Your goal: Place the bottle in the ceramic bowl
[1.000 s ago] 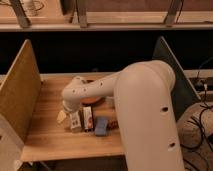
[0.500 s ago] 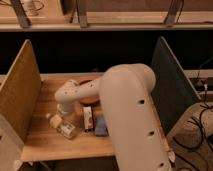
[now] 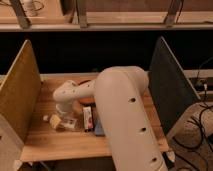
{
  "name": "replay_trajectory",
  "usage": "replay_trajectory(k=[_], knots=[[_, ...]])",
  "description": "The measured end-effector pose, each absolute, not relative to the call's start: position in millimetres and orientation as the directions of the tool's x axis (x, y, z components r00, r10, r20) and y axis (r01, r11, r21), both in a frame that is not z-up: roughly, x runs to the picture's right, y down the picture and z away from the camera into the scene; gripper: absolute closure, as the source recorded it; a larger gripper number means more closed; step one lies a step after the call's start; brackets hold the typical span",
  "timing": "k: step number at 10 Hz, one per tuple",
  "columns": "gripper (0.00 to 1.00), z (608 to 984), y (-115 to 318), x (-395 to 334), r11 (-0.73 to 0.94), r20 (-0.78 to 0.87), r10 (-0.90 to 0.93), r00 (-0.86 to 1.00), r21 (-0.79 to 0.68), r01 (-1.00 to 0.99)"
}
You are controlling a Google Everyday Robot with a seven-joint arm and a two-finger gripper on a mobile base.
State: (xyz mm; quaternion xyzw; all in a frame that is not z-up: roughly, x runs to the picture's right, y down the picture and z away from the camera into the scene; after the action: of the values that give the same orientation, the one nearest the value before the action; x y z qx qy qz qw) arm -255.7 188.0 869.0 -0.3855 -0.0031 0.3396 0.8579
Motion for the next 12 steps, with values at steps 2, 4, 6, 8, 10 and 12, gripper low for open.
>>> replay_trajectory(k=[2,4,6,8,10,12], knots=[[0.59,871.3,180.4,-252.0,0.482,-0.247,0.591,0.768,-0.655,-0.582],[0.80,868.7,172.7,-249.7,0.492,-0.233,0.600,0.765,-0.647,-0.583],[0.97,862.8,160.2,-246.1,0.504,-0.218,0.616,0.757,-0.629,-0.592],[1.00,859.8,144.5,-235.4,0.515,-0.209,0.639,0.741,-0.599,-0.613],[1.00,859.0,118.8,-214.8,0.536,-0.202,0.669,0.715,-0.534,-0.653],[1.00,862.8,87.9,-189.6,0.576,-0.159,0.697,0.700,-0.458,-0.677]])
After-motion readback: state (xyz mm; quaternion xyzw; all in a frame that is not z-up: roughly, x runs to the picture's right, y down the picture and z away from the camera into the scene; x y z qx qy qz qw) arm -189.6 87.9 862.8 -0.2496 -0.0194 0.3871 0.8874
